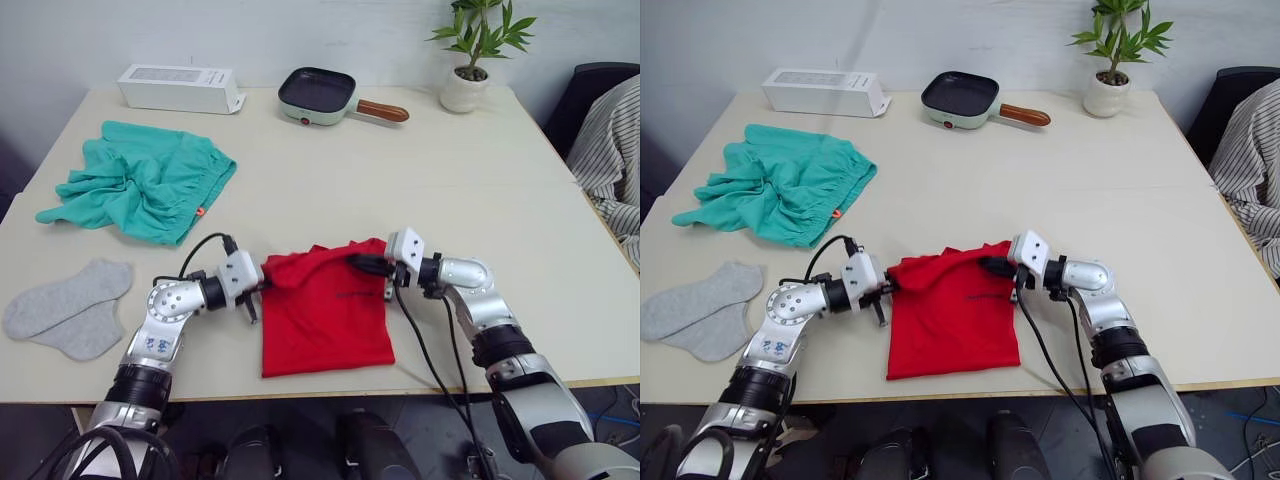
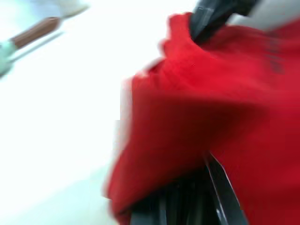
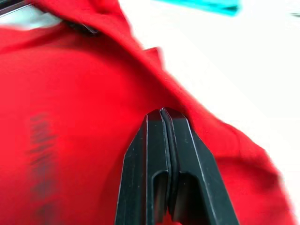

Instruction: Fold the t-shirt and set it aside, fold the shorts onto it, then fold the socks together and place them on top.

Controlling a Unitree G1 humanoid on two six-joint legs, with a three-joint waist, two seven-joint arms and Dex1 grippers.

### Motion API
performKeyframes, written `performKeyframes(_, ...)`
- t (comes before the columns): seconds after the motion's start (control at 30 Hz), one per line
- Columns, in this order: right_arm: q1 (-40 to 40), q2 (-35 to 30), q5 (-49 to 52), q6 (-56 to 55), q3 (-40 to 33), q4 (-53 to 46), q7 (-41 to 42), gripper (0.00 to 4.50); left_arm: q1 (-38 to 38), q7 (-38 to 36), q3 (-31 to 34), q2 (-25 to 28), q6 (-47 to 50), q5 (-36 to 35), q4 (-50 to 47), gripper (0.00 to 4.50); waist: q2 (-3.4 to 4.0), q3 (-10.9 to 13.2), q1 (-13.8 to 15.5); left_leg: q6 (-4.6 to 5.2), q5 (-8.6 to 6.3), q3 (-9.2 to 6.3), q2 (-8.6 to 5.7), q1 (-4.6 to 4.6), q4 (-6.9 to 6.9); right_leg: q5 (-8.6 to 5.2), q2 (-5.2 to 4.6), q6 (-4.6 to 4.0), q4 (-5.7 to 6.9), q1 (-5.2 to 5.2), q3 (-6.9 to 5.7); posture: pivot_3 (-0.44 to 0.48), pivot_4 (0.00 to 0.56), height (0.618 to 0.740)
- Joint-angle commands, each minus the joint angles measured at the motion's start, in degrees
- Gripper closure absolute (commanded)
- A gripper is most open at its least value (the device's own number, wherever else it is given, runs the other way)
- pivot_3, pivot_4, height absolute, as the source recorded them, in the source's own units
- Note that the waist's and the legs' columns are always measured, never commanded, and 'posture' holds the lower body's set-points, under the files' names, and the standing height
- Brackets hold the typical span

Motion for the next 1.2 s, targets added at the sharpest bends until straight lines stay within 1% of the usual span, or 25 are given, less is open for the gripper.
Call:
performKeyframes(0.03, -1.98, 0.82, 1.52, 3.35, -3.61, 0.61, -4.72, 4.5, -2.49, 5.56, 3.74, -1.65, 5.99, -2.11, 1.54, 4.48, 0.0, 0.0, 0.03, 0.0, 0.01, -0.01, 0.0, 0.0, 0.0, 0.0, 0.0, 0.0, 0.0, 0.0, -0.01, 0.0, 0.15, 0.74)
performKeyframes(0.1, -1.14, 0.43, 2.78, 5.06, -4.43, -2.3, -3.79, 4.5, -2.4, 6.17, 4.5, -1.77, 8.95, -2.86, 0.13, 4.48, 0.0, 0.0, -0.02, 0.0, 0.02, 0.01, -0.01, -0.02, 0.0, 0.0, 0.0, 0.01, 0.01, -0.02, 0.01, 0.0, 0.15, 0.74)
performKeyframes(0.2, 3.51, -0.92, 6.48, 9.71, -3.5, -13.98, 1.36, 4.5, 0.82, 1.63, 4.49, -0.87, 10.04, -6.09, -5.81, 4.48, 0.0, 0.0, 0.03, -0.02, 0.03, 0.02, 0.02, -0.02, -0.07, 0.0, 0.01, 0.02, -0.01, -0.05, 0.01, 0.0, 0.15, 0.74)
performKeyframes(0.27, 8.25, -1.74, 8.89, 14.74, -2.02, -24.2, 2.98, 4.5, 4.5, -3.39, 4.08, 0.17, 9.93, -9.6, -11.2, 4.48, 0.0, 0.0, 0.08, -0.1, 0.01, 0.01, 0.18, -0.04, -0.16, -0.02, 0.05, 0.03, -0.07, -0.06, 0.01, 0.0, 0.15, 0.74)
performKeyframes(0.33, 14.71, -1.85, 10.71, 20.59, 0.08, -35.61, 1.62, 4.5, 10.07, -8.91, 2.23, 2.62, 8.68, -11.11, -17.79, 4.48, 0.01, -0.01, 0.06, -0.17, -0.03, 0.02, 0.26, -0.07, -0.18, -0.05, 0.11, 0.04, -0.13, -0.08, 0.0, 0.0, 0.15, 0.74)
performKeyframes(0.4, 20.49, -2.22, 9.9, 23.21, 2.53, -43.37, 0.36, 4.5, 14.56, -10.29, 0.9, 3.9, 8.79, -11.0, -22.44, 4.48, 0.01, -0.01, 0.15, -0.29, -0.11, 0.01, 0.37, -0.04, -0.21, -0.12, 0.16, -0.05, -0.19, -0.06, 0.0, 0.0, 0.15, 0.74)
performKeyframes(0.43, 23.09, -2.54, 8.52, 23.21, 3.82, -45.28, -0.14, 4.5, 16.77, -10.01, 0.07, 4.0, 8.75, -10.3, -24.15, 4.48, 0.01, -0.01, 0.22, -0.29, -0.11, 0.0, 0.36, -0.06, -0.21, -0.15, 0.15, -0.07, -0.18, -0.07, -0.02, 0.0, 0.15, 0.74)
performKeyframes(0.53, 27.79, -2.91, 4.95, 21.34, 5.36, -46.5, -2.46, 4.5, 21.94, -8.92, -2.49, 4.27, 6.76, -6.57, -26.46, 4.48, 0.0, 0.0, 0.21, -0.22, -0.14, -0.03, 0.28, -0.02, -0.19, -0.17, 0.09, -0.12, -0.2, -0.01, -0.03, 0.0, 0.15, 0.74)
performKeyframes(0.6, 29.18, -3.74, 2.69, 18.48, 5.25, -44.82, -3.23, 4.5, 24.24, -7.43, -4.11, 5.32, 3.87, -1.63, -25.46, 4.48, -0.01, -0.01, 0.12, -0.17, -0.19, -0.02, 0.12, 0.01, -0.19, -0.03, -0.07, -0.08, -0.23, 0.0, -0.02, 0.0, 0.15, 0.74)
performKeyframes(0.63, 29.57, -4.14, 2.15, 17.51, 4.45, -43.41, -3.78, 4.5, 25.08, -5.87, -4.17, 5.66, 3.13, 0.53, -24.34, 4.48, -0.01, -0.01, 0.1, -0.18, -0.21, -0.02, 0.03, 0.02, -0.2, 0.09, -0.14, -0.09, -0.32, 0.03, -0.03, 0.0, 0.15, 0.74)
performKeyframes(0.67, 29.69, -4.35, 1.98, 16.69, 3.33, -42.05, -4.6, 4.5, 25.8, -4.5, -3.82, 5.69, 2.88, 1.57, -23.76, 4.48, -0.04, -0.03, 0.11, 0.01, -0.27, -0.03, 0.02, 0.01, -0.25, 0.26, -0.14, -0.13, -0.49, 0.06, -0.04, 0.0, 0.15, 0.74)
performKeyframes(0.7, 29.52, -4.56, 2.08, 16.17, 2.14, -40.76, -5.44, 4.5, 26.43, -3.21, -3.13, 5.37, 3.8, 1.38, -23.75, 4.48, -0.06, -0.08, 0.09, 0.07, -0.24, -0.08, 0.09, 0.01, -0.31, 0.36, -0.15, -0.17, -0.65, 0.12, -0.1, 0.0, 0.15, 0.74)
performKeyframes(0.8, 28.27, -5.49, 3.09, 15.14, -1.85, -36.51, -7.2, 4.5, 28.24, -1.59, -1.29, 5.79, 5.15, 0.23, -24.3, 4.48, -0.02, -0.13, 0.14, 0.12, -0.23, -0.21, 0.14, 0.06, -0.38, 0.46, -0.14, -0.31, -0.95, 0.3, -0.16, 0.0, 0.15, 0.74)
performKeyframes(0.9, 26.63, -5.72, 4.52, 15.2, -5.05, -33.2, -7.95, 4.5, 30.05, -2.68, -0.15, 7.54, 5.34, -1.18, -24.78, 4.48, 0.05, -0.17, 0.12, 0.13, -0.23, -0.22, 0.14, 0.06, -0.5, 0.5, -0.13, -0.24, -1.01, 0.31, -0.18, 0.0, 0.15, 0.74)
performKeyframes(0.97, 25.82, -5.7, 6.15, 16.01, -6.08, -33.03, -6.84, 4.5, 31.07, -3.92, 0.86, 8.51, 5.11, -3.02, -24.99, 4.48, 0.06, -0.18, 0.0, 0.24, -0.12, -0.21, 0.13, 0.1, -0.66, 0.5, -0.11, -0.25, -1.04, 0.29, -0.17, 0.0, 0.15, 0.74)
performKeyframes(1.0, 25.45, -5.65, 7.14, 16.66, -6.21, -33.66, -5.94, 4.5, 31.33, -4.66, 1.74, 8.69, 5.18, -4.83, -25.19, 4.48, 0.06, -0.18, -0.11, 0.39, 0.0, -0.2, 0.14, 0.11, -0.75, 0.49, -0.09, -0.27, -1.04, 0.25, -0.16, 0.0, 0.15, 0.74)
performKeyframes(1.1, 24.39, -5.09, 10.0, 18.65, -5.05, -37.18, -3.28, 4.5, 30.41, -7.96, 3.84, 9.07, 5.77, -11.08, -26.08, 4.48, 0.09, -0.17, -0.12, 0.28, 0.17, -0.2, 0.12, 0.1, -1.09, 0.47, -0.02, -0.29, -1.04, 0.09, -0.11, 0.0, 0.15, 0.74)
performKeyframes(1.2, 22.28, -3.25, 11.04, 21.3, -1.79, -41.17, -2.49, 4.5, 24.91, -7.29, 5.29, 7.84, 9.64, -15.35, -27.11, 4.48, 0.09, -0.15, 0.08, 0.13, 0.32, -0.24, 0.13, 0.07, -1.15, 0.47, 0.02, -0.3, -1.01, 0.02, -0.14, 0.0, 0.15, 0.74)
